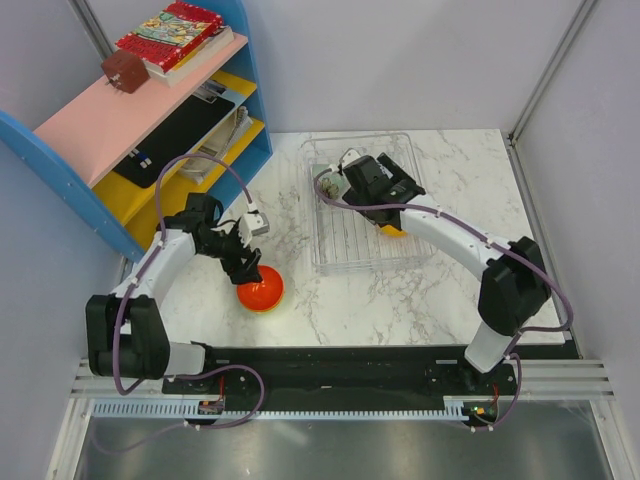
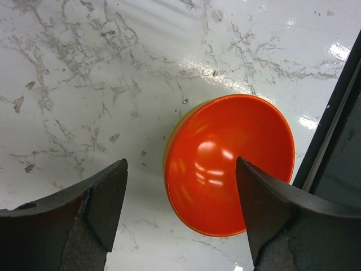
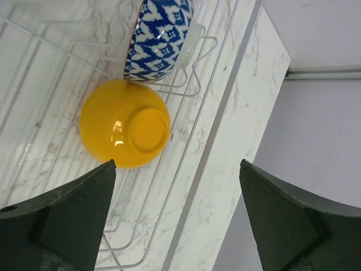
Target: Load the bowls into the dish rack
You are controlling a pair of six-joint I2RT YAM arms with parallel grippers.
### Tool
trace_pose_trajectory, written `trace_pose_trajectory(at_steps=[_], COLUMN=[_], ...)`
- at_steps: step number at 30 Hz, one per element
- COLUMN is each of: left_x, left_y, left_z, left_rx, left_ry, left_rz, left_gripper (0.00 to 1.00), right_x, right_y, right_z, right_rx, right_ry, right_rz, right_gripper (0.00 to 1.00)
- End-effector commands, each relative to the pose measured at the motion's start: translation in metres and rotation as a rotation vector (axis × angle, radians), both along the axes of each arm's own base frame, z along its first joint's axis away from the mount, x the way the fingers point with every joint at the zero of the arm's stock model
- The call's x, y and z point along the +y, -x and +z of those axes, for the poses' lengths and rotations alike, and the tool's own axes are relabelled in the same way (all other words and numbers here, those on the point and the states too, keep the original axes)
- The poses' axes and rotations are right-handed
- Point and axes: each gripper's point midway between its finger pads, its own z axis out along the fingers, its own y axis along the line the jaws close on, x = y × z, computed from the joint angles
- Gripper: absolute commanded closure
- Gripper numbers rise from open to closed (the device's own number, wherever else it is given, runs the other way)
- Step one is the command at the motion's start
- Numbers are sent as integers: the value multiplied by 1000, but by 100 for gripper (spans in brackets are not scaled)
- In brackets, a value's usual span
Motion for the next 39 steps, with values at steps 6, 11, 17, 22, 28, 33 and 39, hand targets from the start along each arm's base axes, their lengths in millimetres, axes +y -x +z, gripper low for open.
trace_pose_trajectory(at_steps=[6, 11, 17, 22, 28, 33, 39], left_x=[1, 1, 1, -1, -2, -5, -12], left_y=[0, 0, 2, 4, 0, -2, -11], left_z=[-11, -16, -20, -23, -18, -8, 32], left_rx=[-2, 6, 22, 29, 14, -11, -95], left_ry=[-25, -31, -36, -37, -48, -43, 3], left_rz=[-52, -51, -54, -58, -51, -44, -41], left_gripper=[33, 41, 51, 62, 97, 98, 98], right_x=[25, 28, 29, 30, 31, 32, 35], right_y=[17, 20, 22, 24, 24, 24, 24], right_z=[42, 44, 48, 51, 56, 60, 66], right_rx=[1, 6, 6, 3, -2, -4, -11], right_ry=[-223, -246, -266, -279, -291, -299, -320], right_rz=[87, 98, 107, 110, 116, 119, 125], right_gripper=[2, 2, 2, 2, 2, 2, 2])
